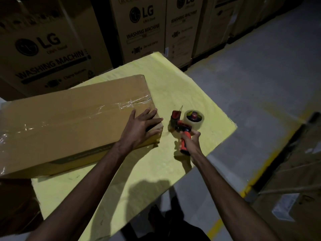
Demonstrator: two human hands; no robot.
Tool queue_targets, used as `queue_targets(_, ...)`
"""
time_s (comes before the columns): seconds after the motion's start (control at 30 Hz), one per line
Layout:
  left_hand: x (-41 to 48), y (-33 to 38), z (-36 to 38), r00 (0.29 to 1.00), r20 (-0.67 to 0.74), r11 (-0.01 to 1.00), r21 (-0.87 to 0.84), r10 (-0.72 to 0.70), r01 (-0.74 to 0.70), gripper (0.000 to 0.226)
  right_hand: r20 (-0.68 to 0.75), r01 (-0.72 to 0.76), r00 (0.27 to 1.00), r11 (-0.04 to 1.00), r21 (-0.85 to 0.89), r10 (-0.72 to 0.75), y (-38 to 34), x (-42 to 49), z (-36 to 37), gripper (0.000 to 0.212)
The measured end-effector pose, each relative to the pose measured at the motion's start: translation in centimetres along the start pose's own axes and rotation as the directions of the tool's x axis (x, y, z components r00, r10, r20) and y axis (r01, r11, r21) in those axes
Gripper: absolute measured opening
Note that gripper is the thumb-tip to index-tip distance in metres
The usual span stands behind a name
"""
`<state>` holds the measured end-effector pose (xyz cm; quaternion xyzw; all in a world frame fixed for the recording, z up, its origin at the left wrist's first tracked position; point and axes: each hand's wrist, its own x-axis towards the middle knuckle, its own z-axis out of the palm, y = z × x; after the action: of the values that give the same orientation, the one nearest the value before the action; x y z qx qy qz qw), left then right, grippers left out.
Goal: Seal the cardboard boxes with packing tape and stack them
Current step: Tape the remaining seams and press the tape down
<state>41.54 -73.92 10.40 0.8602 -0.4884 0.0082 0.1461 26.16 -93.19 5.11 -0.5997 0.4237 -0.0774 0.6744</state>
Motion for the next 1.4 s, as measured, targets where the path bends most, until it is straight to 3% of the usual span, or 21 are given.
queue_targets(0.17,-0.2,0.5,-0.1,0.999,-0.044,0.994,0.107,-0.015,0.019,0.057,0.109,0.034,0.993,0.998,0.045,-0.039,-0.6,5.7,1.7,0.038)
queue_targets(0.33,0.3,1.8,0.1,0.990,-0.037,0.986,0.096,-0.134,0.137,0.087,0.169,0.065,0.984,0.997,-0.039,-0.057,2.4,8.6,2.2,0.037)
queue_targets(0.43,0.5,2.4,0.3,0.988,-0.060,0.982,0.116,-0.144,0.150,0.085,0.138,0.116,0.987,0.946,-0.303,-0.077,4.3,9.4,2.0,0.041)
queue_targets(0.53,0.5,3.4,0.6,0.984,-0.104,0.977,0.146,-0.142,0.156,0.087,-0.007,0.166,0.979,0.822,-0.544,-0.203,3.9,8.8,1.8,0.041)
queue_targets(0.63,0.5,4.2,0.4,0.974,-0.173,0.973,0.155,-0.144,0.171,0.092,-0.130,0.252,0.907,0.764,-0.594,-0.400,1.4,6.3,1.8,0.042)
queue_targets(0.73,0.4,4.6,0.0,0.966,-0.206,0.972,0.142,-0.155,0.187,0.089,-0.049,0.603,0.735,0.685,-0.407,-0.676,-0.6,0.9,2.2,0.032)
queue_targets(0.8,0.5,5.0,-0.1,0.958,-0.203,0.969,0.104,-0.201,0.225,0.086,0.008,0.724,0.648,0.613,-0.317,-0.762,-0.4,-2.3,2.9,0.027)
queue_targets(0.83,0.5,5.2,-0.1,0.953,-0.202,0.967,0.074,-0.225,0.243,0.084,0.027,0.740,0.641,0.608,-0.286,-0.767,0.1,-3.4,3.5,0.026)
queue_targets(0.97,0.4,6.3,-0.3,0.928,-0.228,0.956,-0.045,-0.293,0.290,0.075,0.113,0.650,0.757,0.727,-0.219,-0.643,1.3,-5.0,5.6,0.038)
queue_targets(1.13,0.3,6.3,-0.7,0.916,-0.224,0.943,-0.080,-0.332,0.323,0.073,0.094,0.604,0.797,0.788,-0.119,-0.597,1.4,-5.4,6.8,0.043)
queue_targets(1.27,0.3,6.4,-0.3,0.913,-0.215,0.938,-0.115,-0.346,0.328,0.072,0.041,0.485,0.874,0.874,-0.009,-0.484,0.5,-5.3,7.9,0.050)
queue_targets(1.4,0.3,6.4,-0.2,0.912,-0.236,0.941,-0.127,-0.335,0.313,0.070,0.097,0.453,0.890,0.889,-0.064,-0.446,-1.0,-3.8,8.9,0.045)
